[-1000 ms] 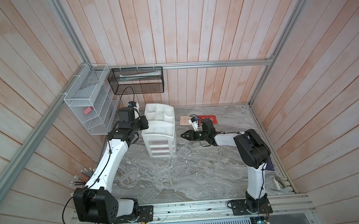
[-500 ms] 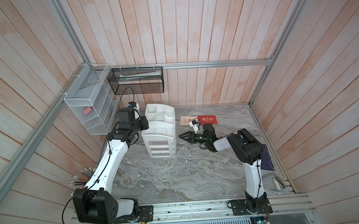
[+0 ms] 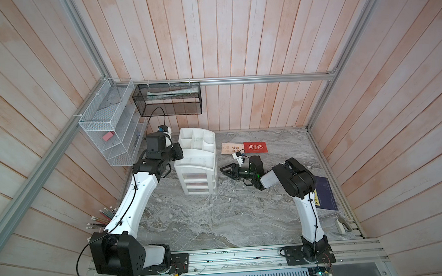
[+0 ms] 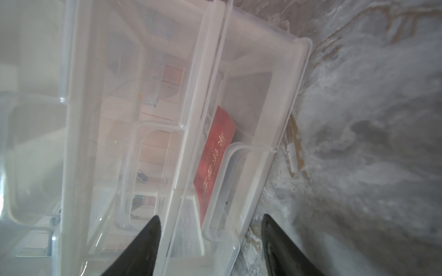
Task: Take the postcards out of the drawer
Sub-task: Open the drawer at the center of the board.
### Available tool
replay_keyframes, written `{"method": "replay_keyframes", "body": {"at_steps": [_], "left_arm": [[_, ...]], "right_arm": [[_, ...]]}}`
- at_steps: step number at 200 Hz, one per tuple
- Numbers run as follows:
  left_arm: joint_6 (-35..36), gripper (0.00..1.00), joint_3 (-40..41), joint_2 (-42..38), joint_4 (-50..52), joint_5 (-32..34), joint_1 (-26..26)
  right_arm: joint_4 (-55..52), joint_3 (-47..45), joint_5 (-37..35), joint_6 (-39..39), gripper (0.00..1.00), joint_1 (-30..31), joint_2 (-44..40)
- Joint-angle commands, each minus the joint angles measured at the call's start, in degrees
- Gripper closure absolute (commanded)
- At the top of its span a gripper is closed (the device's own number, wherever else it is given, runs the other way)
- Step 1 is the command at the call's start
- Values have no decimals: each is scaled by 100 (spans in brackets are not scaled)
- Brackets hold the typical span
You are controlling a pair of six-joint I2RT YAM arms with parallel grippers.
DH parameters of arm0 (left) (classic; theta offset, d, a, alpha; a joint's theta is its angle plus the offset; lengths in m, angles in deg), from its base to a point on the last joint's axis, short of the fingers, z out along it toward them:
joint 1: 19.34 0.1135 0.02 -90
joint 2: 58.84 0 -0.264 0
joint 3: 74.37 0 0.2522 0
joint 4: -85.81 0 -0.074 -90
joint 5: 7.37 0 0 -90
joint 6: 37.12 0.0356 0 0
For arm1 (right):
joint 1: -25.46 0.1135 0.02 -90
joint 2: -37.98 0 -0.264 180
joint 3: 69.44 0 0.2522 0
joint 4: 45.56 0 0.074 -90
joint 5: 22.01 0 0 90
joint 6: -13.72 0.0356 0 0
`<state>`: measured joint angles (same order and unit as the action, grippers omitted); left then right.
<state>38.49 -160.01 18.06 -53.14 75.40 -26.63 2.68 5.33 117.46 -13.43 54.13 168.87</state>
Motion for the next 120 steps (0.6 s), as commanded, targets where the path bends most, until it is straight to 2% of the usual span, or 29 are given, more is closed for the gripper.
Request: {"method": "replay_keyframes", "body": {"at_steps": [1,120], "left_arm": [[113,87,121,-94,52,-138,-29],[70,88,142,-138,22,-207,-27]], "right_arm": [[470,178,72,342,33,16,155],[574,287,-200,1034,33,139,315]]}}
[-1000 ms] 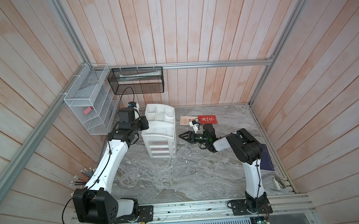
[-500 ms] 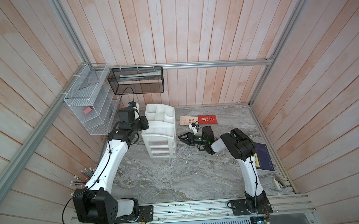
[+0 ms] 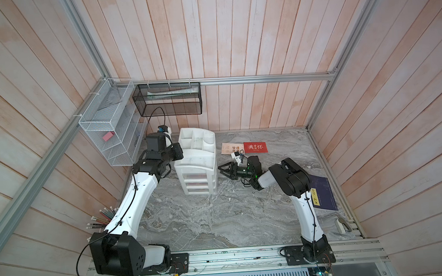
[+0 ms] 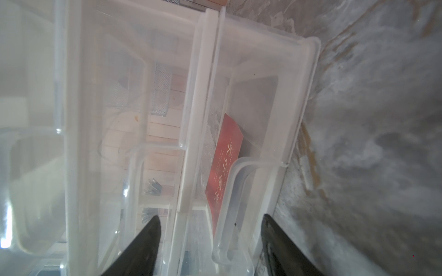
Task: Take the postcards out of the drawer
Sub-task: Open the drawer at the center of the board.
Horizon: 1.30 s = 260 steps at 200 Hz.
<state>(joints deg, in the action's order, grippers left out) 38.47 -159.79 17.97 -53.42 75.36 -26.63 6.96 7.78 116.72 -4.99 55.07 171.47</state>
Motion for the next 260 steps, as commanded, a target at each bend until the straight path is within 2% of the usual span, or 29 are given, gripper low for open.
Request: {"method": "replay_keyframes", "body": {"at_steps": [1,57,133,148,260], "left_arm": [[71,88,123,-131,51,-204,-27],[70,87,213,-193,9,-204,-22],[106,87,246,-255,15,-185,-36],[106,88,258,-257,15,-187,-27],[98,88,251,-194,5,-152,-27]], "right_arm": [[138,43,-122,192,33,49,55],[-111,121,-341,220,33,192,60],[761,143,-426,860,35,256,427],[915,123,-451,1094,38,263,465],[1512,45,-397,1356,56,263,616]]}}
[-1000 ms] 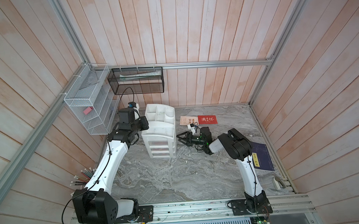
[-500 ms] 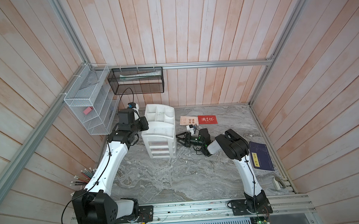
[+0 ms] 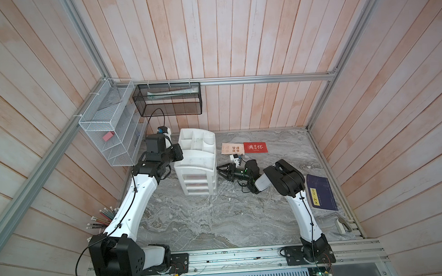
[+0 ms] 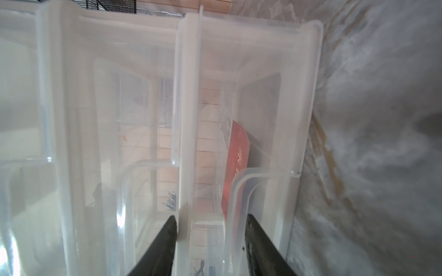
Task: Take the postcards out of the drawer
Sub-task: Open the drawer at the center of the board.
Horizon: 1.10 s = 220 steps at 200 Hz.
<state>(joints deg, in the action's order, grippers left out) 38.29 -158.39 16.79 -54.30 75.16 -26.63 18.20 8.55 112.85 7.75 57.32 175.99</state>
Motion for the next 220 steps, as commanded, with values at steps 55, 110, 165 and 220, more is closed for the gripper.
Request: {"method": "replay_keyframes", "body": {"at_steps": [55,110,165,220], "left_arm": [[107,88,118,-67,94,-80,-29],[88,88,107,-92,129,100,-29],[84,90,76,-84,180,258,-27],[97,90,60,-93,233,429,-27]], "right_arm": [[489,-92,39,55,60,36,131],[506,-182,76,-16,65,-12,31],[345,-291,179,-240,68,-87,-137],[47,-424,333,-652,68,-191,-364]]}}
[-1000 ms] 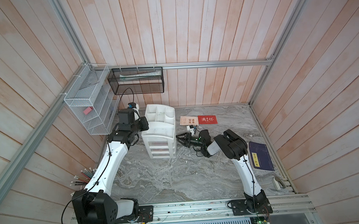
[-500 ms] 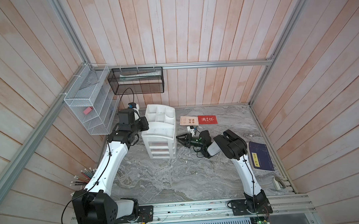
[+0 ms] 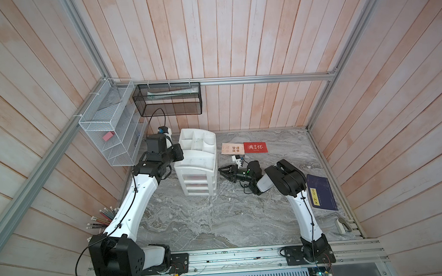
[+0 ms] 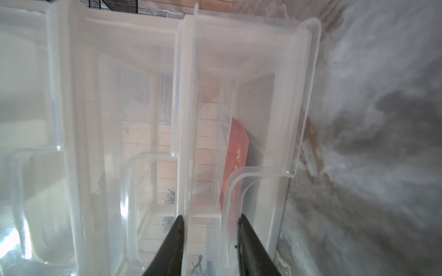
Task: Take the postcards out of the drawer
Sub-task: Open the drawer at the center of the board.
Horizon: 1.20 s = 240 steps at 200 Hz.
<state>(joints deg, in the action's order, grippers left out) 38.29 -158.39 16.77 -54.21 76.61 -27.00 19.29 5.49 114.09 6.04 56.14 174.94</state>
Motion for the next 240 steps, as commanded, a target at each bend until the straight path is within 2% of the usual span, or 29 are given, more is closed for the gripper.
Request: {"method": "replay_keyframes", "body": {"at_steps": [1,240], "left_arm": [[97,90,58,-95,225,290,10],[204,91,-24,-188,366,622,10]], "right_arm": [[-68,-120,216,-486,68,-76,-263],[-1934,-879,1027,-2232,68,-999,-1293]]}}
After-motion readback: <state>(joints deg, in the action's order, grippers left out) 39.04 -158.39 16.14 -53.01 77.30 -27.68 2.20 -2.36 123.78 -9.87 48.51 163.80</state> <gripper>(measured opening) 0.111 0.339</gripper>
